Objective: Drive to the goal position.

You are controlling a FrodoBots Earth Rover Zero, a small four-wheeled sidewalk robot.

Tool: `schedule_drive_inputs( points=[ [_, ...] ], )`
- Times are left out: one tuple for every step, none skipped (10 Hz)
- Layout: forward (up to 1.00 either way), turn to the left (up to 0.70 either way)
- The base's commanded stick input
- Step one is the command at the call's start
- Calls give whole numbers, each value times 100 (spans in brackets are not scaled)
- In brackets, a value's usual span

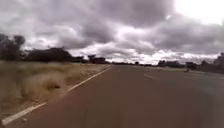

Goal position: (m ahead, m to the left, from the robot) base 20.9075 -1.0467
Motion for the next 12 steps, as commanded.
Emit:
schedule_drive_inputs(
  points=[
    [85, 4],
    [85, 4],
    [85, 4],
    [85, 4],
    [85, 1],
    [85, -17],
    [85, -26],
    [85, -9],
    [85, 4],
    [85, 4],
    [85, -1],
    [85, -18]
  ],
)
